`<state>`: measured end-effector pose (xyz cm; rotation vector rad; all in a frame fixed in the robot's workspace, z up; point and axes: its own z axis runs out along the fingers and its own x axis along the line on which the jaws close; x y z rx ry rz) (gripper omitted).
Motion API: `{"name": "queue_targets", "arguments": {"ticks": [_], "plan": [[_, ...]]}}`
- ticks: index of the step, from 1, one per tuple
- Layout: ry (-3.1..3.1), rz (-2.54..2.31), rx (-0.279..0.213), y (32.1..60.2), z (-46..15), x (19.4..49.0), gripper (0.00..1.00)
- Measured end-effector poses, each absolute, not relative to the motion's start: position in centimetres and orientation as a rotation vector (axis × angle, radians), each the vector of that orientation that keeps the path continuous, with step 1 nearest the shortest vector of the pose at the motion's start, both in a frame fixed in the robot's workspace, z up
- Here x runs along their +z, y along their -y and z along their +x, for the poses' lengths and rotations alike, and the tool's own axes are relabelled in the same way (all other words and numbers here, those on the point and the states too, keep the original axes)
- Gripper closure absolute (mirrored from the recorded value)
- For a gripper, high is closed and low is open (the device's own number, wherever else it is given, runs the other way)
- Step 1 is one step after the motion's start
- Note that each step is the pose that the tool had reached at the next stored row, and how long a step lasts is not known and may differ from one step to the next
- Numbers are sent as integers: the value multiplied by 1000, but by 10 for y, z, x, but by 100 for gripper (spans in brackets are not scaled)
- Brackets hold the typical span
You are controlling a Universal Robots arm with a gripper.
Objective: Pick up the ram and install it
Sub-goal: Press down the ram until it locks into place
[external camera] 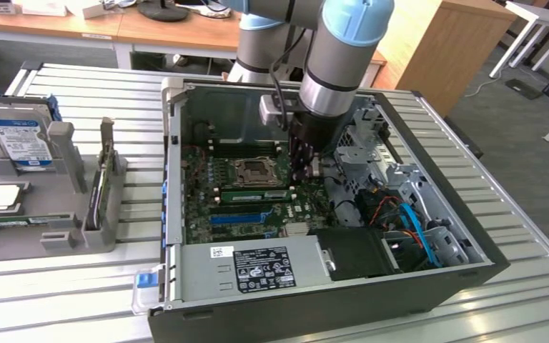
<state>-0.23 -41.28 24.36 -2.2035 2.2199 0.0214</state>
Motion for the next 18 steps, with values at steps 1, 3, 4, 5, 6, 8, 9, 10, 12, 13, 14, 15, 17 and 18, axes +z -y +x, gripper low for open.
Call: {"name": "queue_targets", "arguments": {"ticks": [1,3,4,5,6,8,9,10,12,13,14,15,17,18], "plan": [[-2220,-2203,21,413,-2,243,90],[-2220,-2204,21,413,-2,243,90],[-2220,-2204,21,413,-2,243,90],[-2220,-2204,21,413,-2,242,90],[-2220,-2203,21,413,-2,242,90],[-2220,-2203,21,413,-2,242,90],[-2220,-2203,21,413,-2,241,90],[-2220,-2203,21,413,-2,241,90],[-2220,-2203,21,413,-2,241,90],[-2220,-2203,21,413,-2,241,90],[-2220,-2204,21,413,-2,241,90],[-2220,-2204,21,413,-2,241,90],[-2220,-2203,21,413,-2,241,90],[-2220,-2203,21,413,-2,240,90]]}}
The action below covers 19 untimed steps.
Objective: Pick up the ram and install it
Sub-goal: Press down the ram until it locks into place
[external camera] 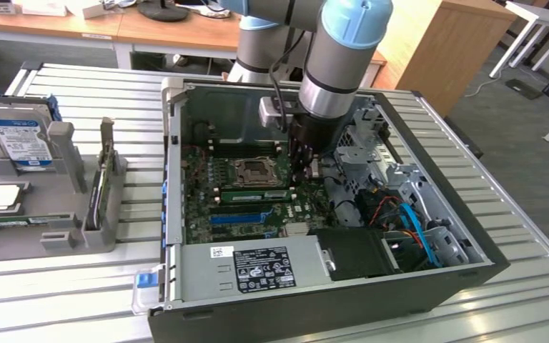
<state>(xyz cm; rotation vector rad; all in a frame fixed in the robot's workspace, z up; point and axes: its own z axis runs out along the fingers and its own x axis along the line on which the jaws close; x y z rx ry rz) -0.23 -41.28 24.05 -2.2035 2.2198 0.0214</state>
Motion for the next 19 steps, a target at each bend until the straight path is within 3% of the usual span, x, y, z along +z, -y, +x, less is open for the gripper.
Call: {"name": "queue_targets", "arguments": {"ticks": [19], "plan": [[-2220,-2204,21,413,-2,235,90]]}}
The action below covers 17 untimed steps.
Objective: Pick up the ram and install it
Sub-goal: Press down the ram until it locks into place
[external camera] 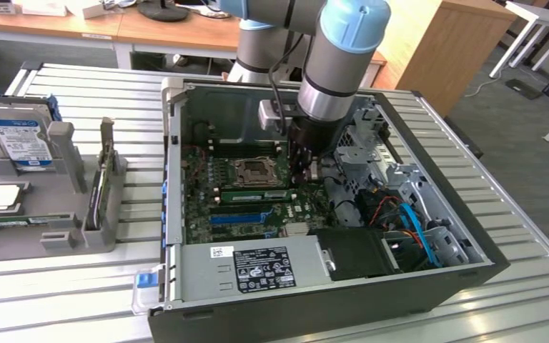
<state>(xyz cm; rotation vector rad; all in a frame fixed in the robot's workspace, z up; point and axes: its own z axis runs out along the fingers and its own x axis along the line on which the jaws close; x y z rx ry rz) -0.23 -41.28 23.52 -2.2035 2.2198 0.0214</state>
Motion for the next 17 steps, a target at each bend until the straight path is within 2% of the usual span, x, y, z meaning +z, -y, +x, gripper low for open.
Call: {"name": "queue_targets", "arguments": {"ticks": [17], "plan": [[-2220,-2203,21,413,-2,231,90]]}}
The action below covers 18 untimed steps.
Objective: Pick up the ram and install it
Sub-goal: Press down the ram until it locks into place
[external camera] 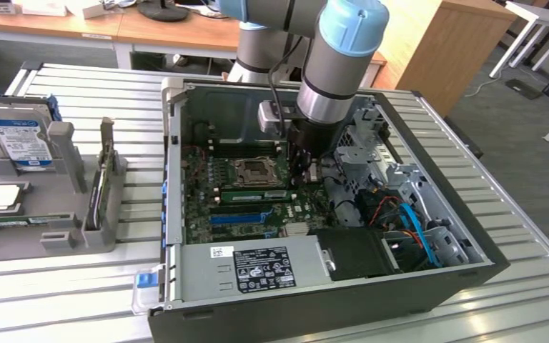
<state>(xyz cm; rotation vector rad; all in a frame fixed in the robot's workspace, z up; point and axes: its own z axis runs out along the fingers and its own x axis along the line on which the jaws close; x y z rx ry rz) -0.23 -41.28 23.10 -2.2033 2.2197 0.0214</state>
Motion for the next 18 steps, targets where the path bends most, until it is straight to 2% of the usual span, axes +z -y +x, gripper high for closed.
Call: {"name": "queue_targets", "arguments": {"ticks": [18], "plan": [[-2220,-2203,21,413,-2,229,90]]}}
